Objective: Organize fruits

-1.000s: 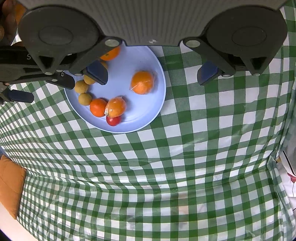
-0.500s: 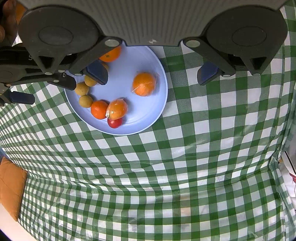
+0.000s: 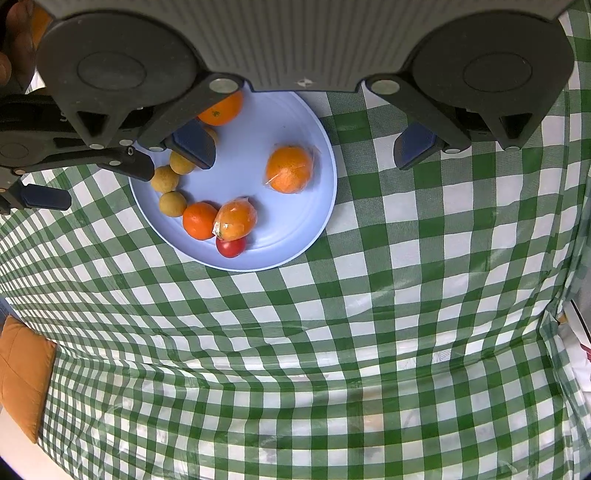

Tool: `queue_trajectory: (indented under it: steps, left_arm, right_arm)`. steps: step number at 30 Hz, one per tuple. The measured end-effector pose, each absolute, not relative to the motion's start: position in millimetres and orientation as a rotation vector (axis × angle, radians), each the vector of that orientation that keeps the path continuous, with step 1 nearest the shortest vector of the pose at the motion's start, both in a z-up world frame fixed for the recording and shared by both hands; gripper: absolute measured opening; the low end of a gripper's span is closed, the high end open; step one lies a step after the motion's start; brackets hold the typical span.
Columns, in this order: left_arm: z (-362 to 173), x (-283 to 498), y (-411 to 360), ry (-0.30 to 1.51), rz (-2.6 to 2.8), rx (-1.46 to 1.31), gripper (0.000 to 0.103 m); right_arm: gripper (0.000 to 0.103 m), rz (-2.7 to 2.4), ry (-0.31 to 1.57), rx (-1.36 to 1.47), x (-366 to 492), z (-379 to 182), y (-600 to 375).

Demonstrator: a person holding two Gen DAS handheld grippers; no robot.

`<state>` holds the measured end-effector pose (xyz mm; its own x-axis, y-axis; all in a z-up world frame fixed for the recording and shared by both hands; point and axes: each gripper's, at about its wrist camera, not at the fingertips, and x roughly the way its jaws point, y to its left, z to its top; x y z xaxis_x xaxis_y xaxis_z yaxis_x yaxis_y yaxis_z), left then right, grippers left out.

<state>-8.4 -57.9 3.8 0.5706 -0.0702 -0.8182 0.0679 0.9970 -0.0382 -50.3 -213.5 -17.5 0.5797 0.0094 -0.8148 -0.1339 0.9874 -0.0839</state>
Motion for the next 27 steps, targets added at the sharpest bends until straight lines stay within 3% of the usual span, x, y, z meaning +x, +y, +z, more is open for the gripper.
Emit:
queue_trajectory:
  steps: [27]
  left_arm:
    - [1.8,-7.3,-61.9,0.949,-0.124,0.034,0.103]
  right_arm:
    - [0.102,0.060,0.929,-0.098,-49.8,-17.5,-214.9]
